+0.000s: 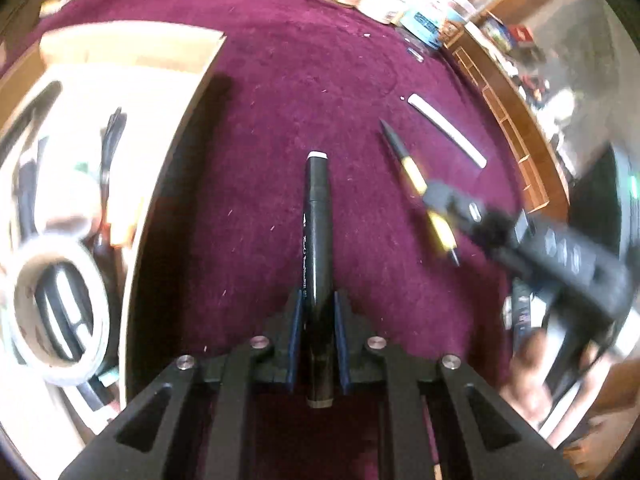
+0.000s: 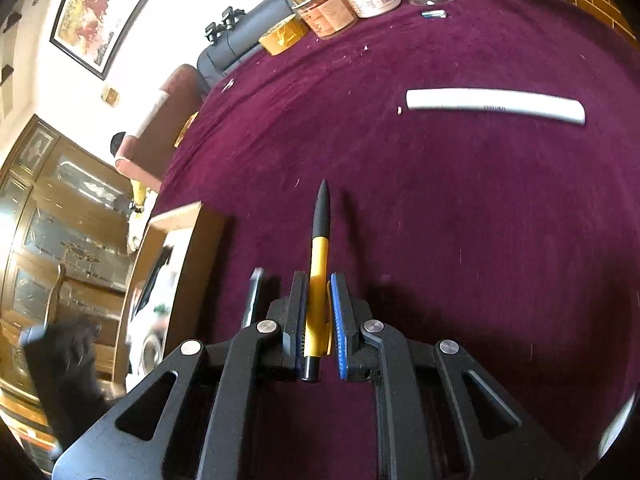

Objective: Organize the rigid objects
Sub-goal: 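Carry the pen and black marker into the box and open both grippers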

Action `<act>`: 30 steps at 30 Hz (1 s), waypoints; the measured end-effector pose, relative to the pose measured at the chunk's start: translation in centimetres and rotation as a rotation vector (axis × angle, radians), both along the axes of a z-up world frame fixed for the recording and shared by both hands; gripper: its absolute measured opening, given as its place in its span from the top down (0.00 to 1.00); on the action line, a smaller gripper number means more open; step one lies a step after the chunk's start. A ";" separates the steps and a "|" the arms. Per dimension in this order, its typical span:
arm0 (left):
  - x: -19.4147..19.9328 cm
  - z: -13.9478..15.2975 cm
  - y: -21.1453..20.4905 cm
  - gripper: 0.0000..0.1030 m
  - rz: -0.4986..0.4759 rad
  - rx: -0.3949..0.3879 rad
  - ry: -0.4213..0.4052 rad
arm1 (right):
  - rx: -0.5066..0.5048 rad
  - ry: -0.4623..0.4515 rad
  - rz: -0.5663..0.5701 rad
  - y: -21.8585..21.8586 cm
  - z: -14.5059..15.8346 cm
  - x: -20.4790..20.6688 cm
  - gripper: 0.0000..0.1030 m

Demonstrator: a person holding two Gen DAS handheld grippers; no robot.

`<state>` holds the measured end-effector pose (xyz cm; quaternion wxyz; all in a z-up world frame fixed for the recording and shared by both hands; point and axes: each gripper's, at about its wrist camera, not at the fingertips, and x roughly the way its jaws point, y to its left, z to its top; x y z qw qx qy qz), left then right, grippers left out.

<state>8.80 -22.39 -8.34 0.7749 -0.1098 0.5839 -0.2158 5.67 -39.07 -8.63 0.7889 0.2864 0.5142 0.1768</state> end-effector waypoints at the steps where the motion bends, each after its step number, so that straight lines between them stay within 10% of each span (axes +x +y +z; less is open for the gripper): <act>1: -0.2 0.0 0.3 0.86 0.000 -0.018 0.004 | -0.004 -0.001 0.006 0.1 0.1 -0.5 0.89; 15: -3.5 6.4 7.9 0.86 0.075 -0.180 -0.104 | 0.081 -0.091 0.151 5.6 2.5 -4.3 0.89; 30: -2.4 6.7 19.1 0.86 0.289 -0.108 -0.160 | 0.094 -0.190 0.391 17.4 6.7 -3.7 0.89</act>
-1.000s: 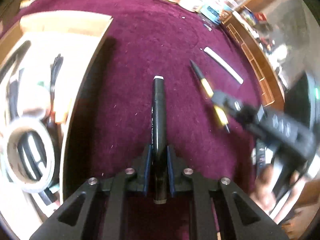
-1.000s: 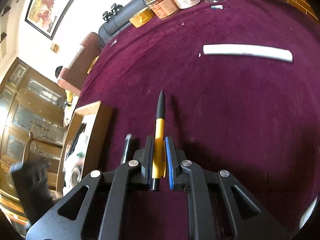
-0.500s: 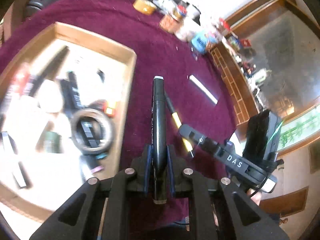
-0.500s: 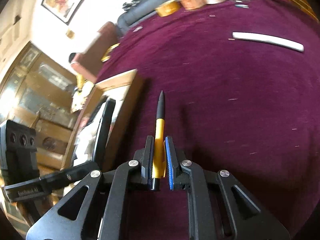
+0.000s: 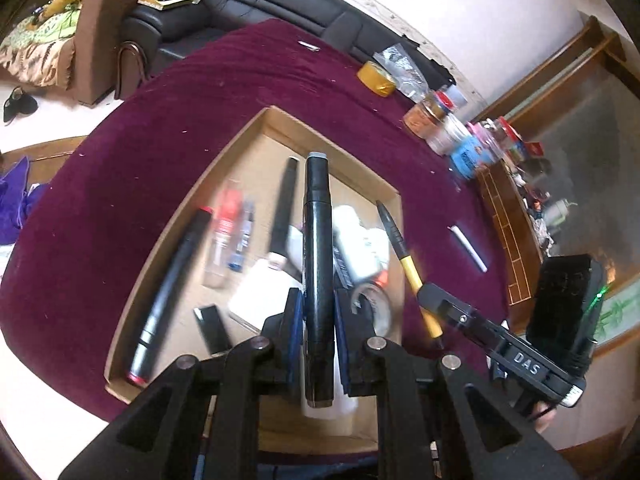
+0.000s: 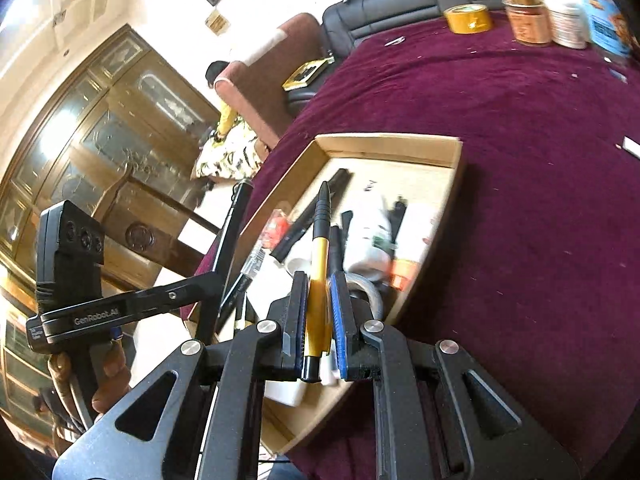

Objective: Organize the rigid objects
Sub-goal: 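Carry the pen and black marker into the box and open both grippers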

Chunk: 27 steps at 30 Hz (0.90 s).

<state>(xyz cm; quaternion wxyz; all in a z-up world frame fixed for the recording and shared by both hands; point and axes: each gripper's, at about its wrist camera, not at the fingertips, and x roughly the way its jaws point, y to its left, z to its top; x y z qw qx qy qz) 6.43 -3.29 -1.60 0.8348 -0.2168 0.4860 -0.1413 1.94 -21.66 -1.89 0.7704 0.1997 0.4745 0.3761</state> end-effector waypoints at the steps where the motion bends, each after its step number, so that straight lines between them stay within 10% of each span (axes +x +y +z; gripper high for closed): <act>1: 0.3 -0.3 0.0 0.86 -0.001 0.005 0.006 | -0.006 -0.001 0.005 0.3 0.0 0.0 0.89; 27: 5.2 -3.9 3.5 0.86 -0.061 0.070 0.124 | -0.199 0.003 0.022 6.1 -1.6 2.9 0.88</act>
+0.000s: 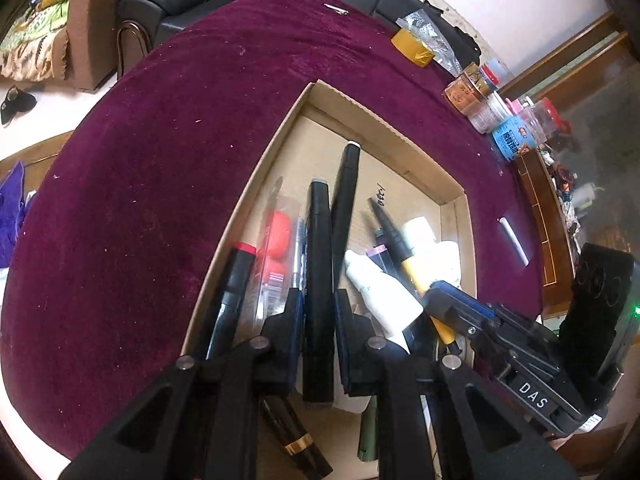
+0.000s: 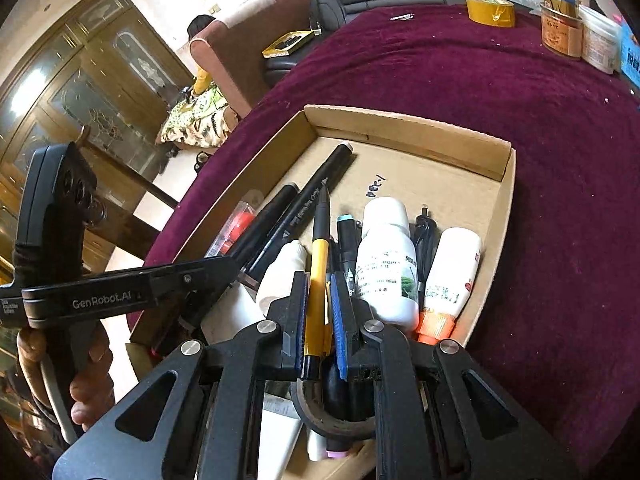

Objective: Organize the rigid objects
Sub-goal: 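Carry the pen and black marker into the box and open both grippers, then grasp the white tube with the right gripper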

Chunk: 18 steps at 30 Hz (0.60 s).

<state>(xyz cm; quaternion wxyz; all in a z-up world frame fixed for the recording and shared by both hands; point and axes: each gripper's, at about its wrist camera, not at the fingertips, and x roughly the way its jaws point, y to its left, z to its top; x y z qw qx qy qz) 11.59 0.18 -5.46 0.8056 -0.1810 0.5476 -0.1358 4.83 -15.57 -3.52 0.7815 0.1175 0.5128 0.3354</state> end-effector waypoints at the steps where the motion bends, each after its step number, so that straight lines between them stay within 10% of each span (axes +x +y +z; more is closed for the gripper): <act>1: -0.1 0.1 0.0 0.86 0.003 0.007 -0.006 | -0.003 0.002 0.002 0.1 0.0 0.1 0.88; 14: -3.0 2.5 -1.3 0.51 0.024 -0.003 -0.123 | 0.134 -0.024 0.042 -3.3 1.5 -0.9 0.83; 18: -4.4 4.2 -4.0 0.51 -0.016 -0.029 -0.188 | 0.173 -0.089 0.000 -7.5 2.3 -1.4 0.48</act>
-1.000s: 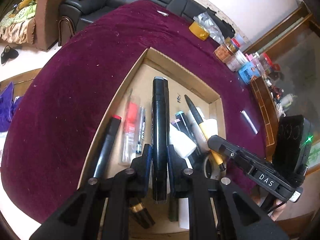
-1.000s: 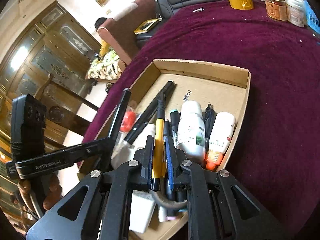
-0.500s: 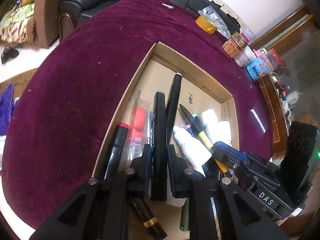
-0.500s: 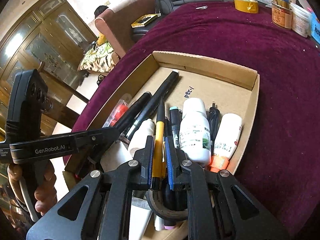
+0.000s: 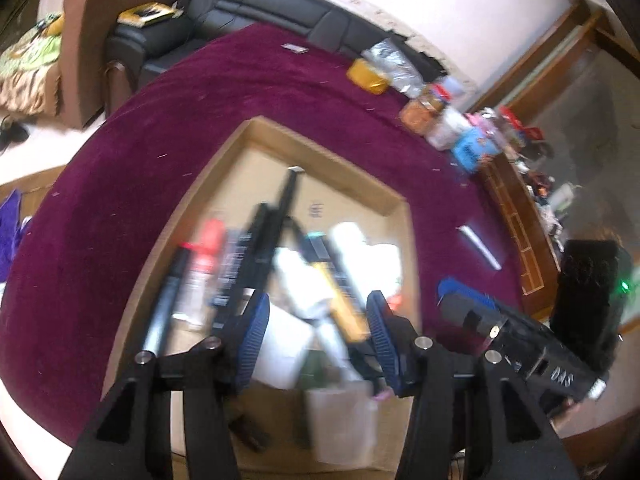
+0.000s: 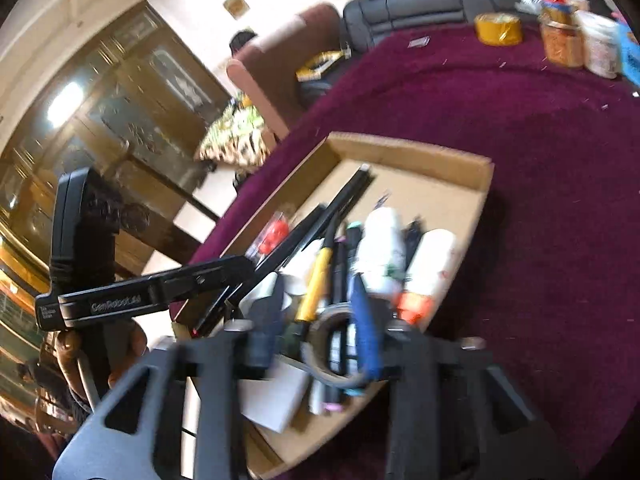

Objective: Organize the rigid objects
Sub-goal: 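Grasp the white tube with the right gripper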

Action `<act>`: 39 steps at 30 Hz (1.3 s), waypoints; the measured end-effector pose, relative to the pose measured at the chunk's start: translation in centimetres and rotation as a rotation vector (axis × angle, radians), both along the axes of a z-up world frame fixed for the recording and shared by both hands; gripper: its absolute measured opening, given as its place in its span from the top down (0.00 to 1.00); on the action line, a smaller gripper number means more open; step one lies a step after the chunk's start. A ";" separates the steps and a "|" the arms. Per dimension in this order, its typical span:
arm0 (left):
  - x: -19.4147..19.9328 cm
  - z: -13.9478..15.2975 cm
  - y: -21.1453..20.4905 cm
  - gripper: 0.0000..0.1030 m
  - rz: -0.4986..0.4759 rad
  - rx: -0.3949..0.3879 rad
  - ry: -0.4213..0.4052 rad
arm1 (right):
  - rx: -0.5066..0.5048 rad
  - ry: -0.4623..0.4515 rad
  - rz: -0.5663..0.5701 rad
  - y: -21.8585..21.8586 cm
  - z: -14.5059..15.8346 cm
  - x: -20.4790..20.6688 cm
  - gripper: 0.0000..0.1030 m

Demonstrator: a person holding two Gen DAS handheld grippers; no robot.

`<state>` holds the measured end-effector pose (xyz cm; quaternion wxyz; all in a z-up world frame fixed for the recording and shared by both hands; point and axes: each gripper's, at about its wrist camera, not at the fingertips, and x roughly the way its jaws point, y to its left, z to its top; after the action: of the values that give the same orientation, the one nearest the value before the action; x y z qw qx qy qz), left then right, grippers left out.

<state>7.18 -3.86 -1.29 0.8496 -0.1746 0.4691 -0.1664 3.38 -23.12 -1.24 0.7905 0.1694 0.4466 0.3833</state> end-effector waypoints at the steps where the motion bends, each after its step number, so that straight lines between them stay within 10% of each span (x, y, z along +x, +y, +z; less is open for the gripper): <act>1: -0.2 0.3 -0.7 0.51 -0.013 -0.009 -0.012 | -0.011 -0.018 -0.020 -1.1 0.1 0.1 0.48; 21: -1.0 -0.7 -10.5 0.42 -0.192 -0.102 0.033 | -0.361 0.147 -0.383 -24.0 -6.9 15.1 0.49; 32: -1.0 -0.9 -9.7 0.42 -0.175 -0.115 0.035 | -0.457 0.173 -0.263 -21.6 -9.7 14.4 0.48; 39: -1.2 -0.5 -11.4 0.42 -0.213 -0.110 0.025 | -0.528 0.173 -0.311 -17.9 -9.3 10.0 0.82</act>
<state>5.95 -15.29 -1.83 0.8104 -0.1720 0.4857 -0.2787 13.39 -41.01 -10.51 0.8153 0.0567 0.5650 0.1130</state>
